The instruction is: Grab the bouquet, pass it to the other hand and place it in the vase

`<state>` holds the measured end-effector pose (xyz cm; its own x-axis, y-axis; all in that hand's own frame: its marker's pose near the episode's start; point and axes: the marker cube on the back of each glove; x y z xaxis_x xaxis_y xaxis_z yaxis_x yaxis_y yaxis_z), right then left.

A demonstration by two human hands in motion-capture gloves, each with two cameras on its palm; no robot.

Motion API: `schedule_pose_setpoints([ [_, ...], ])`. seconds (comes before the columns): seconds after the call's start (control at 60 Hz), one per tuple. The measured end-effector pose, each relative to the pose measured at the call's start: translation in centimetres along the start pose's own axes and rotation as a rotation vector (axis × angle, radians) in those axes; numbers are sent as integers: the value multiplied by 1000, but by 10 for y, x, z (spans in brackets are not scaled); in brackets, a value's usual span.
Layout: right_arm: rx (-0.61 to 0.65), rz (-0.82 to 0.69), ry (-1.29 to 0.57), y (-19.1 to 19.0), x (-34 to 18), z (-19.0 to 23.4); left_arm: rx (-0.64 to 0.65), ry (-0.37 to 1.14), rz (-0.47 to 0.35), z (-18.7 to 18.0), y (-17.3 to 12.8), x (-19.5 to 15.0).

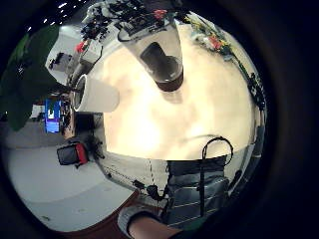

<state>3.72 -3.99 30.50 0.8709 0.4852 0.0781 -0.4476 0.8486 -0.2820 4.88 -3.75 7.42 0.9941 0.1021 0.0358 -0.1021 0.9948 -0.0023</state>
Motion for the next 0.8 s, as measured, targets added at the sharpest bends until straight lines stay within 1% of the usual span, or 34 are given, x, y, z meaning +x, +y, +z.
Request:
schedule_pose_setpoints([
  [0.033,-39,-9,11,5,-3,2,0,-2,6,1,0,1],
  [0.1,30,13,68,4,-6,-2,-11,-10,8,3,-2,1],
  [0.15,14,102,150,7,0,-5,-19,-18,8,1,0,2],
  [0.217,12,261,226,6,13,-10,-23,-17,8,0,-2,2],
  [0.25,56,374,263,3,21,-14,-26,-17,1,-1,-4,1],
  [0.267,93,405,265,2,24,-17,-27,-17,-6,-2,-4,0],
  [0.283,135,398,244,0,23,-21,-27,-17,-11,-3,-4,-1],
  [0.333,240,228,101,-4,8,-32,-21,-6,-7,-10,0,-1],
  [0.367,277,155,28,-3,1,-39,-10,7,4,-17,5,0],
  [0.4,308,139,-16,-1,0,-46,-4,21,5,-22,8,0],
  [0.434,378,121,-64,-2,-1,-57,-7,34,-5,-22,2,-4],
  [0.484,586,118,-131,-14,1,-80,-16,63,-17,-21,-7,-8],
  [0.5,642,126,-148,-18,2,-87,-17,76,-15,-23,-8,-9],
  [0.517,670,122,-179,-19,2,-91,-16,90,-14,-25,-7,-9],
  [0.55,662,59,-304,-12,-10,-99,-13,121,-15,-30,-7,-9],
  [0.584,621,-21,-447,-1,-24,-105,-12,150,-21,-33,-10,-10],
  [0.65,532,-147,-656,24,-40,-117,-17,213,-11,-38,-18,-11],
  [0.7,447,-325,-934,41,-65,-132,-19,298,8,-44,-22,-8],
  [0.734,395,-413,-1095,44,-79,-139,-32,364,13,-49,-23,-4],
  [0.767,415,-504,-1226,41,-88,-150,-47,412,3,-55,-20,-1],
  [0.8,478,-552,-1299,52,-92,-167,-59,456,-2,-62,-15,4],
])
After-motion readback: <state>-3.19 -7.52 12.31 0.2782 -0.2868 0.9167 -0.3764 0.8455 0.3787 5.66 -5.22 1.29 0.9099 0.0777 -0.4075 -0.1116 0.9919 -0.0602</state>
